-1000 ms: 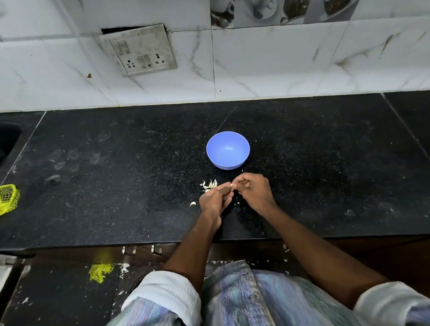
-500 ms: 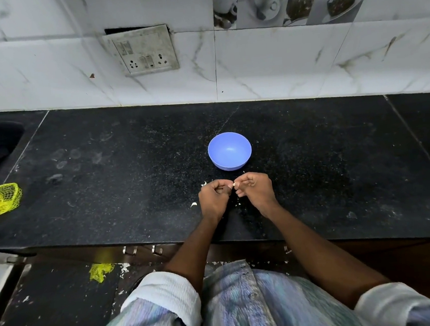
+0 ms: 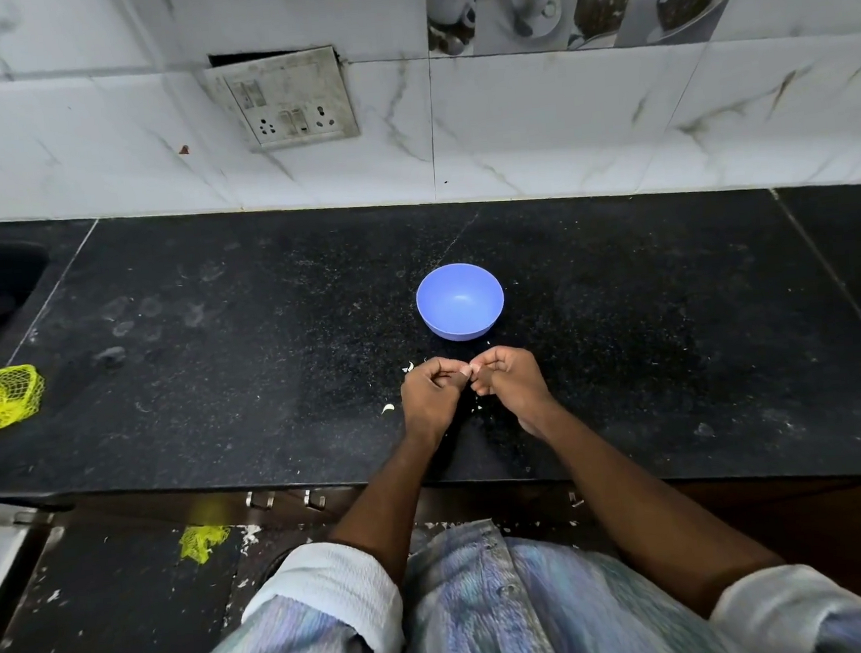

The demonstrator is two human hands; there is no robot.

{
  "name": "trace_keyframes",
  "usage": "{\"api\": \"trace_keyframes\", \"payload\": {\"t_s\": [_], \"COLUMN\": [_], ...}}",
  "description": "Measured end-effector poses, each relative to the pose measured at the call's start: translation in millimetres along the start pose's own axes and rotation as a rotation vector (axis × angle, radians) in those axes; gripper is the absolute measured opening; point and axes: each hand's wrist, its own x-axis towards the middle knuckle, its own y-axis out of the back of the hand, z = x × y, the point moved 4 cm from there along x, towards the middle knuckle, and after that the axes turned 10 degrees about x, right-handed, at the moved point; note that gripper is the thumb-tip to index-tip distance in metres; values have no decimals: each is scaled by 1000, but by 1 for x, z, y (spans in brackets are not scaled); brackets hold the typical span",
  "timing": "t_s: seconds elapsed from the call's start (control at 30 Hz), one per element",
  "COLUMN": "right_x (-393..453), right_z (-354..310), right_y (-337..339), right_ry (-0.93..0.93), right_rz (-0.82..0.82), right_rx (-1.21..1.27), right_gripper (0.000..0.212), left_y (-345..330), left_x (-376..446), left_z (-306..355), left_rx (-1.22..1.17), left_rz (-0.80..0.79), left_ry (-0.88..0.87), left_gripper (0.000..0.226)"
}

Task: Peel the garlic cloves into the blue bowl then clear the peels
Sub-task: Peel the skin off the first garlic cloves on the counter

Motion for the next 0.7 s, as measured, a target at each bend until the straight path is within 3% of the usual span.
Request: {"api": "trace_keyframes", "payload": {"t_s": [0.2, 0.3, 0.37, 0.47, 0.57, 0.63, 0.7], "right_x": [1, 2, 4, 6, 7, 7, 7], "right_z": [1, 1, -3, -11, -15, -14, -10], "right_y": [-8, -10, -8, -5, -4, -3, -4], "right_ry": [-254, -255, -122, 104, 257, 276, 154], "right_rz": [-21, -1, 18, -7, -66, -93, -73], "right_rx": [192, 247, 180, -22, -223, -263, -145], "right_gripper": [14, 14, 8, 9, 13, 12, 12], "left_y": [10, 12, 7, -5, -8, -11, -14], "left_x": [1, 5, 10, 10, 7, 4, 5], "left_z": [12, 15, 10, 4, -4, -8, -7], "left_rx": [250, 273, 155, -193, -345, -383, -366], "left_rz": [102, 106, 41, -92, -251, -285, -201], "left_ry": [-296, -312, -159, 267, 629, 723, 603], "left_gripper": [19, 22, 17, 14, 16, 18, 23]}}
